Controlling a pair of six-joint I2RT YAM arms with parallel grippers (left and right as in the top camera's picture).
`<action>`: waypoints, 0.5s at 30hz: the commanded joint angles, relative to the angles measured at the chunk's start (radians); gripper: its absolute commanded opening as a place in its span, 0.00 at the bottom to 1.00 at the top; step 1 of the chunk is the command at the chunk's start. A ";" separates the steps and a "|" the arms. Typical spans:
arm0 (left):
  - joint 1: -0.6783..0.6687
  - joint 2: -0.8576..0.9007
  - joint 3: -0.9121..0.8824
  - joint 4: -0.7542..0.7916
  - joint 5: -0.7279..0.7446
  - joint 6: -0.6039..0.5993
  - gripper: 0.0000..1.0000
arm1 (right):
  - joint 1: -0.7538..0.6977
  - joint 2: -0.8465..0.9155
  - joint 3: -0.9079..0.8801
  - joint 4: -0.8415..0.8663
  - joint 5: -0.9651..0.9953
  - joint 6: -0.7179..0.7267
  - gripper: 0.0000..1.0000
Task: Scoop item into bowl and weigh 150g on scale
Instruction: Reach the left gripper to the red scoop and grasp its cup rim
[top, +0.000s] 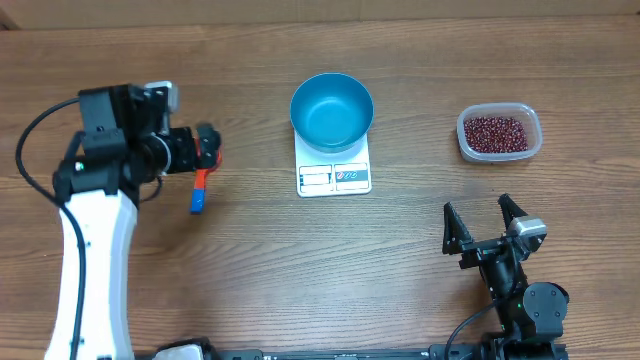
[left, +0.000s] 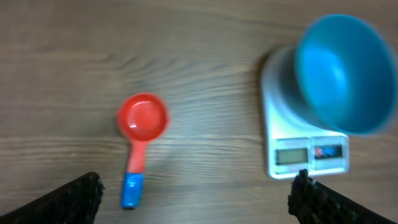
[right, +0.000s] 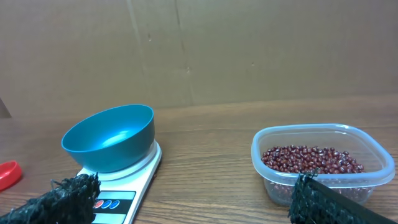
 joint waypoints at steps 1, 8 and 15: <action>0.047 0.086 0.023 0.023 0.015 -0.030 0.95 | 0.006 -0.012 -0.011 0.003 0.010 0.006 1.00; 0.052 0.240 0.023 0.113 -0.016 -0.029 0.82 | 0.006 -0.012 -0.011 0.003 0.010 0.006 1.00; 0.052 0.387 0.023 0.242 -0.073 -0.029 0.71 | 0.006 -0.012 -0.011 0.003 0.010 0.006 1.00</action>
